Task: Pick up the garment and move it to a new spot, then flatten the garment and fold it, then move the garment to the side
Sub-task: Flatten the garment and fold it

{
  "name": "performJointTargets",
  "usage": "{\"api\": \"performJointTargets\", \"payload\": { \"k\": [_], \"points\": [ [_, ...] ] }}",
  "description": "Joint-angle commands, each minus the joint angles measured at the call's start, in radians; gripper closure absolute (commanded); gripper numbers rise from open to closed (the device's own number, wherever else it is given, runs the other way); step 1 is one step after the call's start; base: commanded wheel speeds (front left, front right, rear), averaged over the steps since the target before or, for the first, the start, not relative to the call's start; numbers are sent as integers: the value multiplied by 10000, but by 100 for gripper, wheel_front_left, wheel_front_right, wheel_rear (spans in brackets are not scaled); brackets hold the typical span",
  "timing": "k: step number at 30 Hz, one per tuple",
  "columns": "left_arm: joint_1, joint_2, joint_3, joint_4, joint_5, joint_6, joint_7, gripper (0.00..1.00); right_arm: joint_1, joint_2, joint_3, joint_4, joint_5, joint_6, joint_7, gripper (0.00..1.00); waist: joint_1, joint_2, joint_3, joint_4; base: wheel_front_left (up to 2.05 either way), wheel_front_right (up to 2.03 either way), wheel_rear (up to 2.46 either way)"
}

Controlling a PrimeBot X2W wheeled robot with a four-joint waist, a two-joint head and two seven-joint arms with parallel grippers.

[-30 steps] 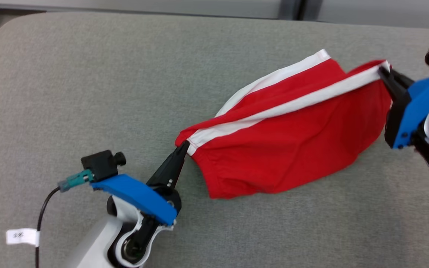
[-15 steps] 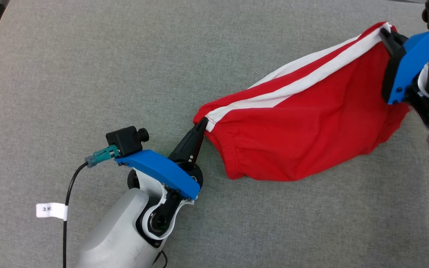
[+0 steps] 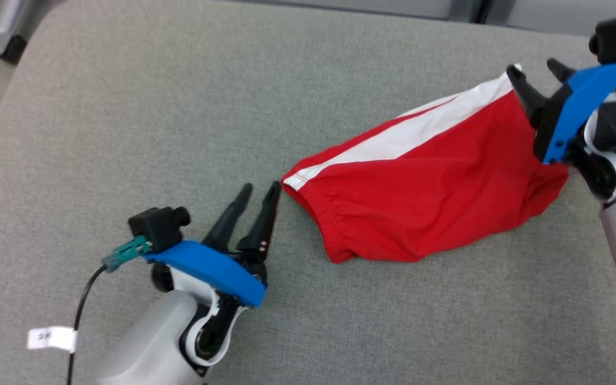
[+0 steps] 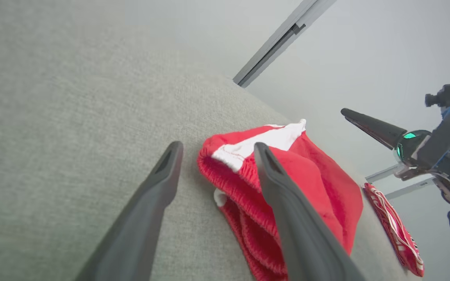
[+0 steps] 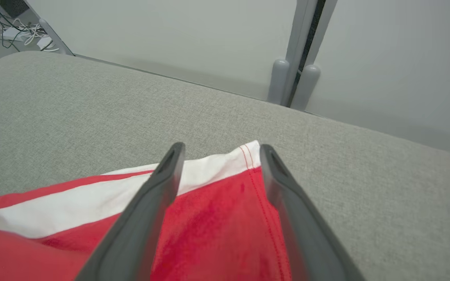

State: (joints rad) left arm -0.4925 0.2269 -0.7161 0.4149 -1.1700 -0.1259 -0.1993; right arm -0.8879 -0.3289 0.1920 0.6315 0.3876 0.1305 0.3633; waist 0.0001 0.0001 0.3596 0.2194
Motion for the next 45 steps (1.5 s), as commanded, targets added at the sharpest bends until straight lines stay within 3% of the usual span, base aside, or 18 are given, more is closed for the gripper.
{"api": "performJointTargets", "payload": {
  "k": [1,5,11,16,29,30,31,32,37,45],
  "points": [
    [122,205,99,-19,344,-70,-298,0,328,-147,28,145,182,6,-34,0,-1,-1,-273,-102,0,0,0],
    [536,389,425,-52,1493,-63,-635,0,688,-398,-95,434,532,6,-140,0,-1,-1,-657,-24,0,0,0],
    [1316,39,2733,-924,3929,174,-656,0,954,-654,-321,1007,379,6,-400,0,-1,-1,-696,118,0,0,0],
    [1376,-106,3406,-1142,5996,234,-661,0,788,-582,-642,1624,269,6,-487,0,-1,-1,-389,309,0,0,0],
    [817,-590,3903,-991,7318,-24,-663,0,76,-48,-481,3043,-113,7,138,0,-1,-1,398,574,0,0,0],
    [804,-601,3901,-967,7325,-36,-663,0,63,42,-360,3089,-77,20,272,6,-1,-1,411,558,0,0,0],
    [804,-608,3912,-924,7306,-45,-664,0,75,132,-225,3086,0,23,362,74,-1,-1,415,526,0,0,0],
    [809,-608,3928,-893,7302,-54,-664,0,116,221,-136,3019,105,30,370,100,-1,-1,399,489,0,0,0],
    [974,-519,3944,-664,7223,-74,-664,0,282,21,-1,2621,550,12,-108,100,-1,-1,93,161,0,0,0],
    [1474,-230,3583,-372,6913,-56,-664,0,914,-590,-169,2303,327,4,-779,100,-1,-1,-869,-620,0,0,0]
  ]
}}
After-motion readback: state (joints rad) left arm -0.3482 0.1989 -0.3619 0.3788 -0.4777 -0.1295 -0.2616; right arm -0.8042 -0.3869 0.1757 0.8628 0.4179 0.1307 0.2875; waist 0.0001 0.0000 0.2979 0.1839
